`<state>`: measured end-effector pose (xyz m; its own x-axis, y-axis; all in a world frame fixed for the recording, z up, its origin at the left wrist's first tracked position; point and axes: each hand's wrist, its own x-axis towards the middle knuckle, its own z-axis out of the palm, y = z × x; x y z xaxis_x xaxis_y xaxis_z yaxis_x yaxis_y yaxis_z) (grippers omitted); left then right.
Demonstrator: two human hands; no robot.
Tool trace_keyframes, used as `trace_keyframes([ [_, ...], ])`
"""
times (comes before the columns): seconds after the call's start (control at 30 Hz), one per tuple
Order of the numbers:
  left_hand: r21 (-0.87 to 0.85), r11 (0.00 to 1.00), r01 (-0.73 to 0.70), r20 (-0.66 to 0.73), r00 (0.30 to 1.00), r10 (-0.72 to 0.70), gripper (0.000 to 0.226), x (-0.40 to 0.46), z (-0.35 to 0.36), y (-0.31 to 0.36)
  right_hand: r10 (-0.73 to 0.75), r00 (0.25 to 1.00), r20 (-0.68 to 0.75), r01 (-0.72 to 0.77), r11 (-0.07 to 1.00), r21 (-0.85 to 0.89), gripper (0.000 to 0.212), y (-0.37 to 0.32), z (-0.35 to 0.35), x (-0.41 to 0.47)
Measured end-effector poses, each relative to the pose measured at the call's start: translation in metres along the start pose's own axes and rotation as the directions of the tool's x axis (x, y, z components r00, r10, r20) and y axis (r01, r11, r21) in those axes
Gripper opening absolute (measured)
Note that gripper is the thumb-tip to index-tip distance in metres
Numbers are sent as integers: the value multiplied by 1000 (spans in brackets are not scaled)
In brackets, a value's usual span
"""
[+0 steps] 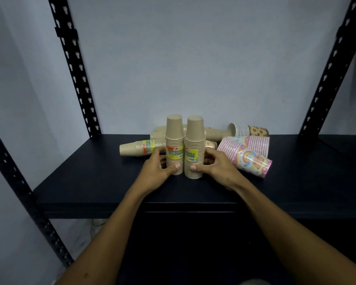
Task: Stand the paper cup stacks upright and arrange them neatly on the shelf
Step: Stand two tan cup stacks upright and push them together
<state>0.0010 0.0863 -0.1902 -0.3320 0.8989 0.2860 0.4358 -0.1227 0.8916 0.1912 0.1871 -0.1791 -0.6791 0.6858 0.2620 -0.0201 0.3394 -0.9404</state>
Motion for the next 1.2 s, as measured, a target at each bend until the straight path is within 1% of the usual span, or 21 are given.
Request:
trace_keyframes([
  [0.07, 30, 1000, 3, -13, 1000, -3, 52, -1, 0, 1, -6, 1000, -16, 6, 1000, 1, 47, 1, 1, 1],
  [0.23, 19, 1000, 7, -41, 999, -7, 50, -4, -2, 4, 14, 996, -87, -8, 998, 69, 47, 1, 0, 1],
  [0.3, 10, 1000, 6, -33, 999, -6, 52, -4, -3, 5, 3, 996, -86, 0, 999, 38, 44, 2, 1, 1],
  [0.37, 6, 1000, 6, -34, 999, -6, 56, -4, -3, 5, -20, 995, -94, 17, 999, -31, 42, 2, 2, 0],
  [0.47, 16, 1000, 4, -51, 999, -3, 63, -4, -2, 5, -45, 993, -113, 30, 991, -131, 41, 1, 3, -1],
  [0.53, 15, 1000, 8, -58, 998, -7, 63, -4, -2, 6, -55, 991, -118, 36, 986, -160, 41, 1, 4, -1],
  [0.63, 9, 1000, 4, -54, 999, -3, 61, -7, -2, 8, -59, 991, -124, 37, 984, -172, 41, 2, 3, 0],
  [0.8, 5, 1000, 7, -95, 995, -7, 57, -9, -3, 9, -55, 991, -123, 31, 982, -187, 44, 3, 4, 0],
  [1.0, -34, 999, 12, -105, 994, -16, 61, -10, -2, 11, -56, 991, -121, 36, 986, -161, 51, 2, 4, -1],
  [1.2, -26, 1000, 6, -103, 995, -9, 62, -10, -2, 11, -69, 991, -113, 40, 970, -240, 46, -2, 6, -2],
])
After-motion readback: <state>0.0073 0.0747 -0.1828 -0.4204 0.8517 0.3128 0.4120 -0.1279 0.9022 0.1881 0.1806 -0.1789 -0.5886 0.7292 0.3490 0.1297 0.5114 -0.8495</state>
